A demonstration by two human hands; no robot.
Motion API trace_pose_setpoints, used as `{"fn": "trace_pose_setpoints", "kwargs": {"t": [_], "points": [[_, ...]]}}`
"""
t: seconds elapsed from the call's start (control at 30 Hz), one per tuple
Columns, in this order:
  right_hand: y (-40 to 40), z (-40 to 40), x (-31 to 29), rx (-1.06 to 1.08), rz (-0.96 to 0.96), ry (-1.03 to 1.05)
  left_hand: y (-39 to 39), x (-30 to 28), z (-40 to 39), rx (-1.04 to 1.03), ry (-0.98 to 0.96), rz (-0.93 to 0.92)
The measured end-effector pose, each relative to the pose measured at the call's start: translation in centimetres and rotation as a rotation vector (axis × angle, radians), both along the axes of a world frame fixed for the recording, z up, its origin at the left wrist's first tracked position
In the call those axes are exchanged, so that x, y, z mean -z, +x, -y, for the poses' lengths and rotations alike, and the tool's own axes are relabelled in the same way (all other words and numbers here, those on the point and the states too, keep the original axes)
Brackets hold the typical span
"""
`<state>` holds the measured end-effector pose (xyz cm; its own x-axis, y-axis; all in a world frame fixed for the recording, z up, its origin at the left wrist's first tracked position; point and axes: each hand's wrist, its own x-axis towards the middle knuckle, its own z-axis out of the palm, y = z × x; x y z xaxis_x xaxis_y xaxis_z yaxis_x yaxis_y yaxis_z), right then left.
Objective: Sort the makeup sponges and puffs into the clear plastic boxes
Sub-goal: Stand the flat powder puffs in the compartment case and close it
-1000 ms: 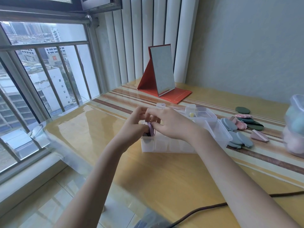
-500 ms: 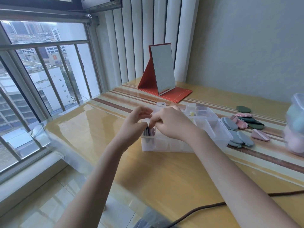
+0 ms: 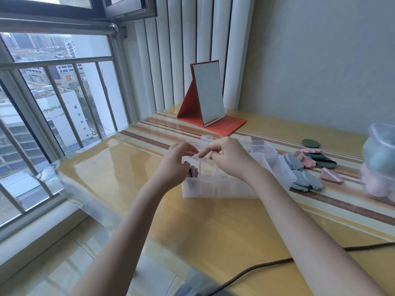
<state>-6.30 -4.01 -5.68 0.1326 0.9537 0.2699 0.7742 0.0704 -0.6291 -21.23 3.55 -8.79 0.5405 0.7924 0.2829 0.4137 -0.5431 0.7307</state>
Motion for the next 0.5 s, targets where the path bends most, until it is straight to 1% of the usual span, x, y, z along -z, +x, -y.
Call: {"fn": "trace_pose_setpoints", "kwargs": {"t": [0.07, 0.13, 0.23, 0.33, 0.4, 0.43, 0.5], "points": [[0.9, 0.4, 0.0, 0.103, 0.018, 0.043, 0.0, -0.1, 0.2, -0.005, 0.027, -0.014], [1.7, 0.8, 0.3, 0.180, 0.060, 0.023, 0.0, -0.3, 0.5, -0.030, 0.041, -0.025], [2.2, 1.6, 0.8, 0.173, 0.069, -0.029, 0.3, -0.7, 1.2, -0.098, 0.063, -0.069], [2.1, 1.7, 0.9, 0.165, 0.090, -0.050, 1.4, -1.3, 2.1, -0.163, 0.198, -0.137], [2.1, 1.9, 0.6, 0.146, 0.075, -0.057, 3.2, -2.0, 3.0, -0.104, 0.284, -0.128], [2.3, 2.1, 0.5, 0.131, 0.060, -0.059, 4.3, -2.3, 3.6, -0.050, 0.291, -0.113], [3.5, 2.9, 0.3, 0.144, 0.053, -0.044, 7.1, -3.0, 4.4, 0.070, 0.216, -0.041]]}}
